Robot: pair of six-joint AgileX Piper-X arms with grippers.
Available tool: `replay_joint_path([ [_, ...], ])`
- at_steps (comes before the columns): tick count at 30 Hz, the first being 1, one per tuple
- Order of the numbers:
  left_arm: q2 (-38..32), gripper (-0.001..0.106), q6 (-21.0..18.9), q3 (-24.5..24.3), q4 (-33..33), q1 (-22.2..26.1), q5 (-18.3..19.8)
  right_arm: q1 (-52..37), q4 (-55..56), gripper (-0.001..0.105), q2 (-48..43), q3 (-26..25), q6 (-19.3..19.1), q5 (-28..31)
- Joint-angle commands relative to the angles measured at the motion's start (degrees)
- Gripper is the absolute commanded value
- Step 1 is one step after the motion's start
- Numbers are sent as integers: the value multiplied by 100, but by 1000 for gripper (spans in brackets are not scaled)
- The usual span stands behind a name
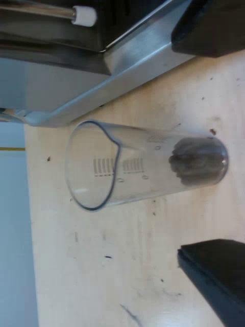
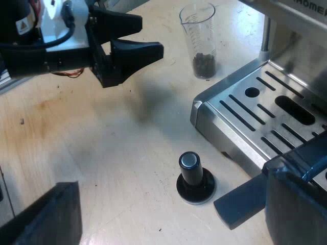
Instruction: Pour the beans into the coffee machine
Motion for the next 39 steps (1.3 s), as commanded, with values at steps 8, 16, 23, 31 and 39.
replay_joint_path([
  [8, 1281, 91, -67, -369, -1189, 11, -9, 18, -45, 79, -24, -62, -22, -97],
  [16, 2315, 91, -326, -759, -1588, 11, -9, 18, -45, 79, -24, -62, -22, -97],
  [23, 2627, 91, -314, -1003, -1828, 11, -9, 18, -45, 79, -24, -62, -22, -97],
  [31, 2983, 91, -315, -1474, -1828, 11, -9, 18, -45, 79, -24, -62, -22, -97],
  [39, 3010, 72, -315, -1568, -1694, 11, 35, 18, -45, 79, -24, -62, -22, -43],
])
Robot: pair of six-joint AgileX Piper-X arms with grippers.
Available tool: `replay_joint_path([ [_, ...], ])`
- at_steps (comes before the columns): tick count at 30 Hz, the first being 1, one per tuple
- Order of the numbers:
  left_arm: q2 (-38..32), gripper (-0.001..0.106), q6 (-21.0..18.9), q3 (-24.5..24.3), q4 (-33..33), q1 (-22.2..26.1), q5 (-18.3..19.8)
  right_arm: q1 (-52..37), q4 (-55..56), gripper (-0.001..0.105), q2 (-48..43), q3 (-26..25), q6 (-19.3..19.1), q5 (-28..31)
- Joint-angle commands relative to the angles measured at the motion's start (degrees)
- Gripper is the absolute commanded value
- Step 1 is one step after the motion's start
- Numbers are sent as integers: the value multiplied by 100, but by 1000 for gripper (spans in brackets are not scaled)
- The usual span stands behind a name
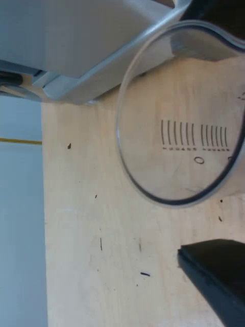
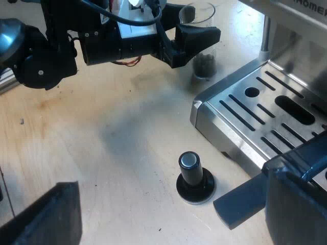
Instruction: Pour the beans into the coffee machine
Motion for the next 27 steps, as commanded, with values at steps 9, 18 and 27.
replay_joint_path([
  [9, -96, 30, -63, 89, -25, 11, 752, 18, -45, 79, -24, -62, -22, 164],
  [18, -822, 22, -63, 607, 309, 11, 758, 18, -45, 79, -24, -62, -22, 164],
  [27, -2442, 22, -63, 1043, 1317, 11, 758, 18, -45, 79, -415, -62, 337, 226],
])
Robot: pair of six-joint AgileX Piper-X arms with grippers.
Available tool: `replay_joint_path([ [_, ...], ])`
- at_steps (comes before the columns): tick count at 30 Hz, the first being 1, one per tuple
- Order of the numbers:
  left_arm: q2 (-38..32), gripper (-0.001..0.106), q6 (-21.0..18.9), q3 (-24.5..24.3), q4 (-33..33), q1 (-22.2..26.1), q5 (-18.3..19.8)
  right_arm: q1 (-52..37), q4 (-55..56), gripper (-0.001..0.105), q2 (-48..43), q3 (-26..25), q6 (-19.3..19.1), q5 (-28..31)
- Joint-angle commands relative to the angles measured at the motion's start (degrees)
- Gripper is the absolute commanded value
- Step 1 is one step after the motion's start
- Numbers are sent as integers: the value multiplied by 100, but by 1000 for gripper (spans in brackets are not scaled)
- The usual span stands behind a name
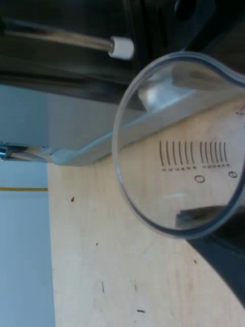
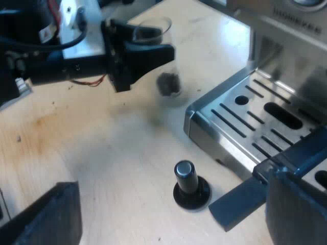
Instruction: Pour the beans into the coffee machine
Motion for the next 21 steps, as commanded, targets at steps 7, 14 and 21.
replay_joint_path([
  [7, -1655, 22, -63, 21, 1395, 8, 65, 18, -45, 79, -761, -62, 63, 407],
  [14, -3268, 22, -62, 21, 3057, 8, 65, 18, -45, 79, -1291, -62, 63, 514],
  [21, -4713, 22, 156, -101, 4479, 8, 65, 18, -101, 79, -1728, -62, 96, 656],
])
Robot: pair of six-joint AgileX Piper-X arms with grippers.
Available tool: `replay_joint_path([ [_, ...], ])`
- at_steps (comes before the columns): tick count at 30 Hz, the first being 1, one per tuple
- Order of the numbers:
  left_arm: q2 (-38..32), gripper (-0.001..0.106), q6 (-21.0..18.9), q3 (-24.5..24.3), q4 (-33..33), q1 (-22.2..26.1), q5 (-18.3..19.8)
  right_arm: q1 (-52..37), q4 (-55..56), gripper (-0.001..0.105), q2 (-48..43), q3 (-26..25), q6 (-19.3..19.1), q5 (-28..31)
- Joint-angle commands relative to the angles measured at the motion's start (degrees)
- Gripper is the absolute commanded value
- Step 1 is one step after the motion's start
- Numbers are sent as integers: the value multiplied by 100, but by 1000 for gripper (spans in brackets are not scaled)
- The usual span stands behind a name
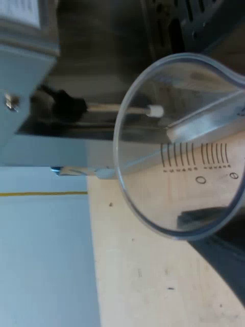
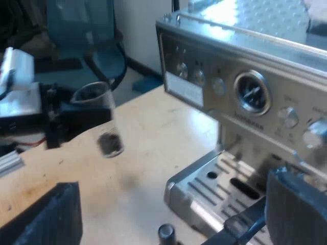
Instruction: Pour the beans into the coffee machine
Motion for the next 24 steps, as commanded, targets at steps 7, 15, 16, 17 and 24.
replay_joint_path([
  [7, -1246, 22, 699, -694, 2049, 8, -101, 18, -918, 79, -328, -62, -21, 798],
  [15, -1348, 22, 960, -1461, 2528, 8, -354, 18, -1761, 79, -326, -62, -21, 2294],
  [16, -1348, 22, 1035, -1559, 2528, 8, -440, 18, -1822, 79, -326, -62, -21, 2378],
  [17, -1348, 22, 1052, -1675, 2528, 8, -511, 7, -1912, 79, -326, -62, -21, 2490],
  [24, -1030, 22, 1051, -2331, 2528, 8, -626, 7, -2014, 79, -296, -62, -21, 2500],
])
